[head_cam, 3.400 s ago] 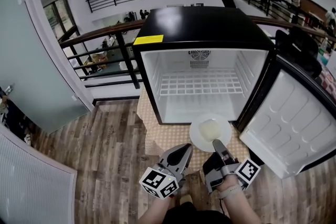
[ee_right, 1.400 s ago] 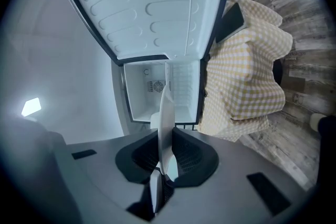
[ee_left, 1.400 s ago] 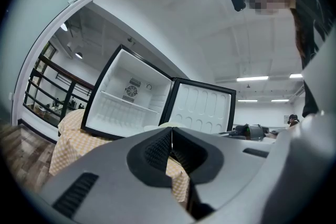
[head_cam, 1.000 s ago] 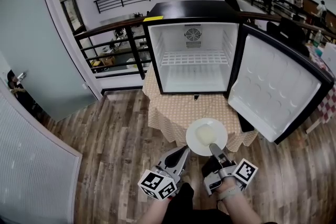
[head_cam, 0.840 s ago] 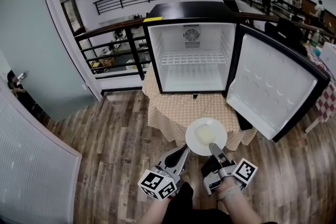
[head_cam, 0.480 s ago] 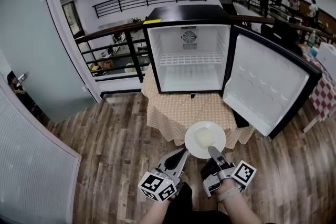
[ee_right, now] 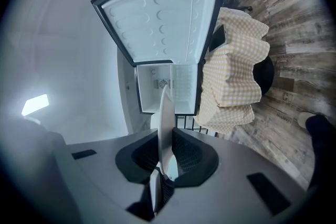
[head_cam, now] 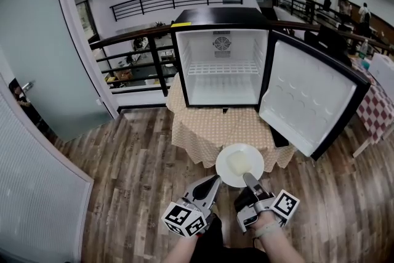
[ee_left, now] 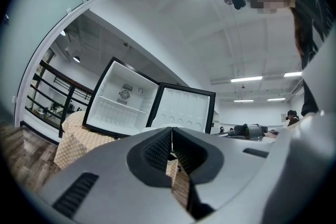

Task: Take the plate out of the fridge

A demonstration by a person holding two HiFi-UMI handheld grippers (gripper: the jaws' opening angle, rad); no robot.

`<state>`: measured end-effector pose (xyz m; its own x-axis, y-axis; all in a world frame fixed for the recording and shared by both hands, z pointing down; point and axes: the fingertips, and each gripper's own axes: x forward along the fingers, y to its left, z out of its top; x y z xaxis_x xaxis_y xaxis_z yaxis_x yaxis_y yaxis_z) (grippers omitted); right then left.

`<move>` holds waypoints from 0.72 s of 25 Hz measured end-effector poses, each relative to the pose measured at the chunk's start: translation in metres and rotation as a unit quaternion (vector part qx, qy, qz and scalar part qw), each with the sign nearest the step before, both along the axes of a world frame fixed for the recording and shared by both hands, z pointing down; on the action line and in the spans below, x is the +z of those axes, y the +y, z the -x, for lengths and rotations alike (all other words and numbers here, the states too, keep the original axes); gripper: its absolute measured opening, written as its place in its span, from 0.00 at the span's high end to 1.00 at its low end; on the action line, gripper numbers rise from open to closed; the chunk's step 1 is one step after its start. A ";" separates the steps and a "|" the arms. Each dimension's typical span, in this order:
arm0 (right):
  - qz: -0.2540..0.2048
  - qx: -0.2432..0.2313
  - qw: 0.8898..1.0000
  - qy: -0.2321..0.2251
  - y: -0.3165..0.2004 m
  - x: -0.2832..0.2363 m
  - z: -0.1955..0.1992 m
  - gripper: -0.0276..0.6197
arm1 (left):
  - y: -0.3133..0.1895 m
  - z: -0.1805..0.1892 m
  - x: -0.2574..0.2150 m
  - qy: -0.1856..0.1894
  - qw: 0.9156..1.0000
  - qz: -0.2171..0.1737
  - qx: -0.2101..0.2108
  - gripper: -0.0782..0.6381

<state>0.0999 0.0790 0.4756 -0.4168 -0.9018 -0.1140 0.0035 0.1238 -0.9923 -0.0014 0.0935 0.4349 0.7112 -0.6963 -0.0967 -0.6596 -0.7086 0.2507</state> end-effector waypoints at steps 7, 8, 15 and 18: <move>0.005 0.000 1.000 -0.007 0.010 0.005 0.002 0.87 | 0.011 0.004 0.002 -0.004 1.000 -0.001 -0.003 0.88; 0.005 0.000 1.000 -0.007 0.010 0.005 0.002 0.87 | 0.011 0.004 0.001 -0.005 1.000 -0.002 -0.004 0.88; 0.002 -0.006 1.000 -0.008 0.010 0.004 0.003 0.87 | 0.012 0.002 -0.001 -0.010 1.000 -0.005 -0.003 0.88; 0.003 -0.007 1.000 -0.010 0.007 0.004 0.002 0.87 | 0.010 0.000 -0.002 -0.014 1.000 -0.005 -0.001 0.88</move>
